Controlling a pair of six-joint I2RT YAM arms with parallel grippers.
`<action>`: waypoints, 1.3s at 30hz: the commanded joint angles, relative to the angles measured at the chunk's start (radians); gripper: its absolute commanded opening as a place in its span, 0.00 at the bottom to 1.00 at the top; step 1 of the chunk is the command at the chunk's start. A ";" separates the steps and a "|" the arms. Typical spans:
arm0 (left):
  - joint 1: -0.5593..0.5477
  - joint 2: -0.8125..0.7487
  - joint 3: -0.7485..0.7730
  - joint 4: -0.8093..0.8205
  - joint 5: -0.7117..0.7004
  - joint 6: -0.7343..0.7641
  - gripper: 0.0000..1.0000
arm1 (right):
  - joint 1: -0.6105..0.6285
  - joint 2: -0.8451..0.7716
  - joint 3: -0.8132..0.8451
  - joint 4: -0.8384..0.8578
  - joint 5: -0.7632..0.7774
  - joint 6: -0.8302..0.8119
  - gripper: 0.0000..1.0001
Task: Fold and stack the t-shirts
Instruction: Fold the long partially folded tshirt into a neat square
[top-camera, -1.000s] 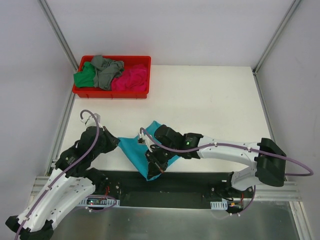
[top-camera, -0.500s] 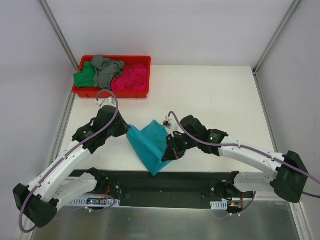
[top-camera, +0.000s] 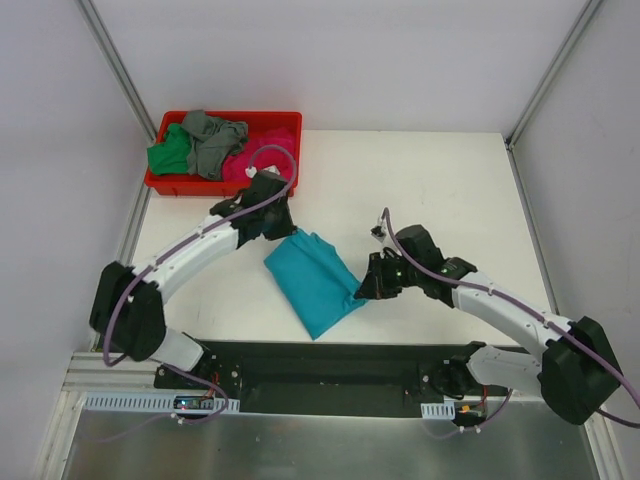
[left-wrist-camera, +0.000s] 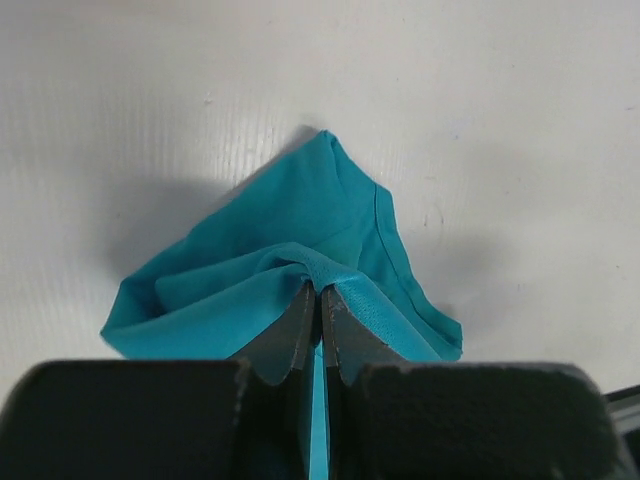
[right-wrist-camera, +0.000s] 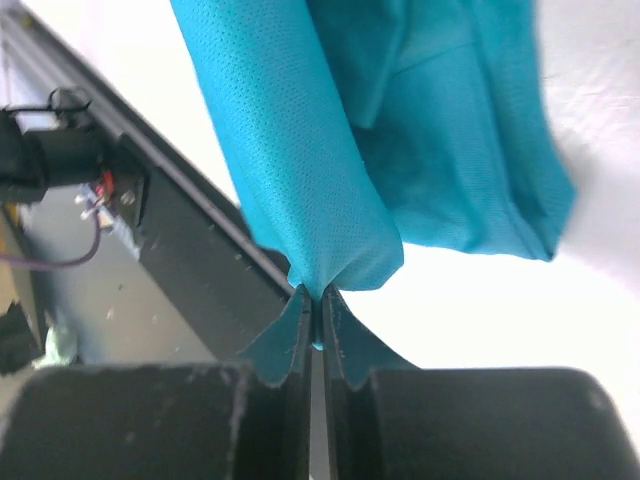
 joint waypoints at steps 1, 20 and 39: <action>0.001 0.157 0.129 0.048 -0.015 0.070 0.00 | -0.050 0.057 -0.016 -0.019 0.120 -0.020 0.03; -0.038 0.122 0.157 0.024 0.092 0.122 0.99 | -0.073 -0.064 0.041 -0.001 0.197 -0.033 0.96; 0.013 0.221 -0.186 0.241 0.301 0.110 0.99 | -0.057 0.383 0.093 0.181 0.142 -0.034 0.96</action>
